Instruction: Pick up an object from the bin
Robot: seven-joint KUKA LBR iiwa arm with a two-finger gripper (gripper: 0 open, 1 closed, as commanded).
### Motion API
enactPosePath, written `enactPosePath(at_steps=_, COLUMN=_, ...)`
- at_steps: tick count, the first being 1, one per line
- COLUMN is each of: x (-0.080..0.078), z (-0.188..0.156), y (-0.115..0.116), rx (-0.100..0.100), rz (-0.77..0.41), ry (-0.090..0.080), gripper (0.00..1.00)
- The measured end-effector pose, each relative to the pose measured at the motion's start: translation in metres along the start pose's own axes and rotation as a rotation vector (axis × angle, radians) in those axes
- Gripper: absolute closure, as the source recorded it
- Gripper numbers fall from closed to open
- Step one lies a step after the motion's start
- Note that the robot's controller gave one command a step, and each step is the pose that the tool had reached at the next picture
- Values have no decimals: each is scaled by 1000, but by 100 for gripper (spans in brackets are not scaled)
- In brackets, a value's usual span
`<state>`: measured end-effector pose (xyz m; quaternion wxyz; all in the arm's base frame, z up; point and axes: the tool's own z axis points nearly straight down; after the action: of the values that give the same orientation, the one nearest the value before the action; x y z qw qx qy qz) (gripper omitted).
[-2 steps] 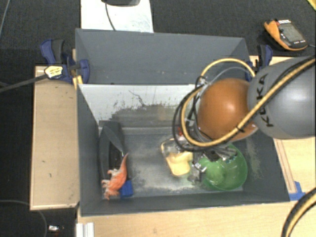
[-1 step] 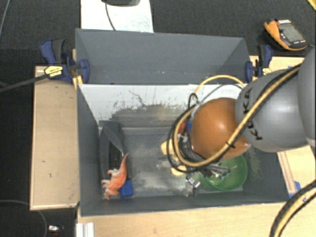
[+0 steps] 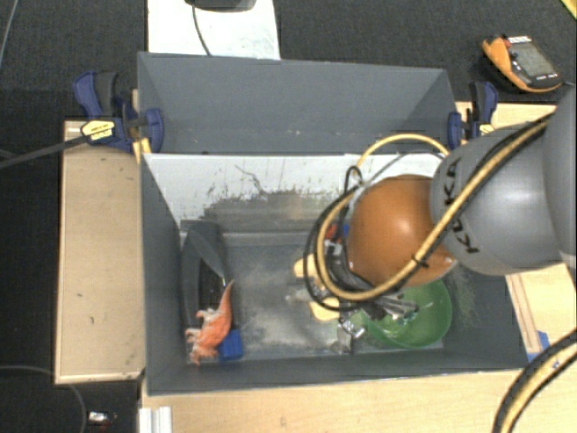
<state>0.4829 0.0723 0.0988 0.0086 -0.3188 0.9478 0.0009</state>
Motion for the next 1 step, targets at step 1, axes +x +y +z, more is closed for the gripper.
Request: enactPosePath(at_steps=1, x=5, z=-15, y=-24, rx=0, rz=-234, ry=-1, gripper=0)
